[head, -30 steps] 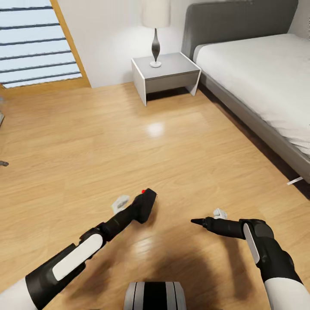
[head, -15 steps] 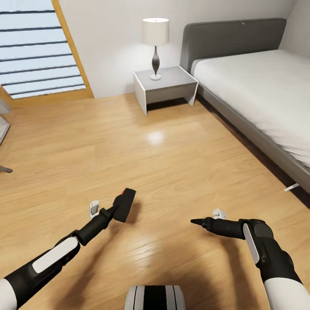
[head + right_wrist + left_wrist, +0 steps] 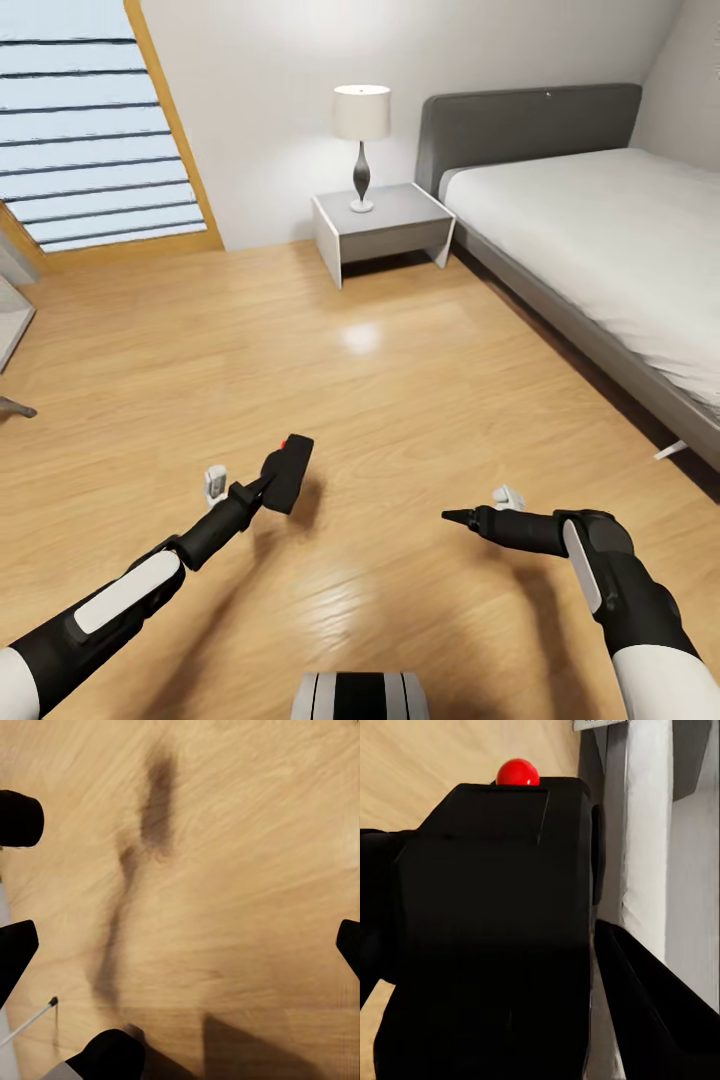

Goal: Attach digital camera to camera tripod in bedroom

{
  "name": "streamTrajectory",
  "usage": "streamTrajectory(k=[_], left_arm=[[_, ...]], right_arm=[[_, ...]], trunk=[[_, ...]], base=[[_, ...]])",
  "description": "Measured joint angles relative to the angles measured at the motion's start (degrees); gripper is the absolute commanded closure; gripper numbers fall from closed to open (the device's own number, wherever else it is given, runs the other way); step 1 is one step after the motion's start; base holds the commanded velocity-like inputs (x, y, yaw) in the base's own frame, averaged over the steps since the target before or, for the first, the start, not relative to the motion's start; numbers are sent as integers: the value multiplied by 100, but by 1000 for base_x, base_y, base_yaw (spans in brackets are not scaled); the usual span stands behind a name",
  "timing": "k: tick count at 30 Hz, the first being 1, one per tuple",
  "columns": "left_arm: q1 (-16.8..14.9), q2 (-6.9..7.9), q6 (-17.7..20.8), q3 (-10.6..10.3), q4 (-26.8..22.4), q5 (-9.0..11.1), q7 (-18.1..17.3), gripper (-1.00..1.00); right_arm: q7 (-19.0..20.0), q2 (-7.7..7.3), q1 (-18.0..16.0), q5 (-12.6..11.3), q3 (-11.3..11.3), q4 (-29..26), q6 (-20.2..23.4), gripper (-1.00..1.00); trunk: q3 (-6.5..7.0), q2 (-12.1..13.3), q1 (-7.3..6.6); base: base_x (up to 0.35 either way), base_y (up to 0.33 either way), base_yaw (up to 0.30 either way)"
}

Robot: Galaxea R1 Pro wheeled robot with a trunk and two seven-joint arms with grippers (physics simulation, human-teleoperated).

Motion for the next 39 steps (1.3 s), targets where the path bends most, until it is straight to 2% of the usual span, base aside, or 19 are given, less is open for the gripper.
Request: streamTrajectory(k=[1,2,11,14,18,19,22,25,29,39], left_arm=[[-2,19,59,4,67,10,-724,100],[3,21,123,-3,83,6,-799,100],[-2,15,170,-8,92,7,-800,100],[0,15,174,-5,92,8,-702,100],[-1,11,174,-8,88,6,-423,100],[1,3,174,-11,79,4,-42,100],[1,-2,176,-6,51,7,550,100],[1,-10,176,0,-75,5,1555,100],[0,-13,154,3,-210,-14,1781,100],[1,-58,147,9,-265,-15,1809,100]], right_arm=[[-1,8,0,-1,2,15,-33,-100],[-1,7,0,-3,3,16,-29,-100],[10,-6,0,-27,2,16,-18,-100],[9,-6,0,-20,3,16,-21,-100],[8,-6,0,-7,9,15,-26,-100],[8,-6,0,0,10,8,-28,-100],[8,-6,0,2,11,-2,-29,-100],[8,-6,0,0,11,-9,-26,-100],[8,-6,0,0,11,-10,-23,-100],[5,-6,0,11,4,6,-21,-100]], trunk=[[23,1,-3],[44,3,-5],[244,15,-28],[310,19,-36],[399,24,-46],[421,26,-48],[488,30,-57],[554,34,-64],[643,39,-75],[865,52,-100]], base=[[0,0,0],[0,0,0],[0,0,0],[0,0,0],[0,0,0],[0,0,0],[0,0,0],[0,0,0],[0,0,0],[0,0,0]])
